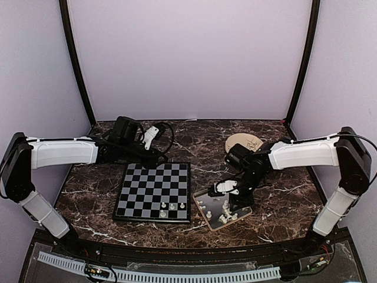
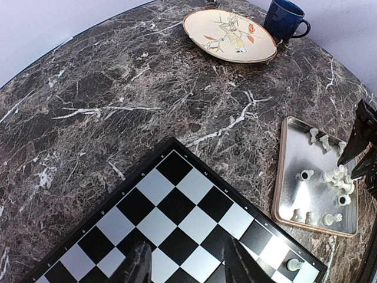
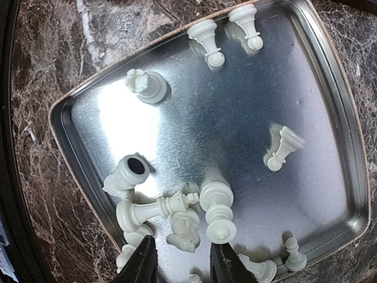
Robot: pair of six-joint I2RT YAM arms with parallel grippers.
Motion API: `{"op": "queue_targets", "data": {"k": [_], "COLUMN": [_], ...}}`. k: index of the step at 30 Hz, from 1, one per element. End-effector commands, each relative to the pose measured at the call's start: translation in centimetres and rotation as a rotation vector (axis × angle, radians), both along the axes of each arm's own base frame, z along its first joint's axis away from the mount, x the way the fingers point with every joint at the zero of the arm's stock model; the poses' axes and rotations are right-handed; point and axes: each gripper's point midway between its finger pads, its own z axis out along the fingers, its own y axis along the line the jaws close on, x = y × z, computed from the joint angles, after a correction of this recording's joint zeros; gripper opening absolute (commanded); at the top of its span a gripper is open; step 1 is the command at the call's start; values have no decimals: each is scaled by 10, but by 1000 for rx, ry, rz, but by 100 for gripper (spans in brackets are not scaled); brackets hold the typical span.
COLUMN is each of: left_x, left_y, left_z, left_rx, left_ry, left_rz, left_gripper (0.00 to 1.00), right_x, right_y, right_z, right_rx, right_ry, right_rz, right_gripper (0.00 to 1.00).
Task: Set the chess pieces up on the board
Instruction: Pick up the knight from the storage box.
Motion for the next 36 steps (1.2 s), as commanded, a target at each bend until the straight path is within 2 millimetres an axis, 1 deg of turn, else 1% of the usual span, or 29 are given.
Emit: {"op": "queue_targets", "data": {"k": [1, 9, 14, 22, 27, 34, 36], "left_x": [0, 0, -1, -1, -2, -2, -3], "left_y": [-3, -3, -3, -3, -3, -3, -2], "left_z": [11, 12, 12, 15, 17, 20, 22], "left_rx": [-19, -20, -20, -27, -29, -34, -35], "left_ry": [-18, -20, -21, -24, -27, -31, -34], "left_rz": [-15, -13, -15, -17, -17, -15, -14], "left_gripper": [44, 44, 44, 44, 44, 44, 44], "right_x": [5, 10, 12, 20, 25, 30, 32], "right_y": [8, 9, 7, 0, -1, 4, 4], "right_z": [1, -4, -5, 2, 12, 38, 41], "right_rx": [12, 1, -12, -31, -17, 10, 8], "right_ry": [-18, -28, -37, -80, -79, -102, -108], "right_rz": [8, -11, -19, -39, -59, -66, -64], "right_gripper": [31, 24, 17, 11, 10, 10, 11]}}
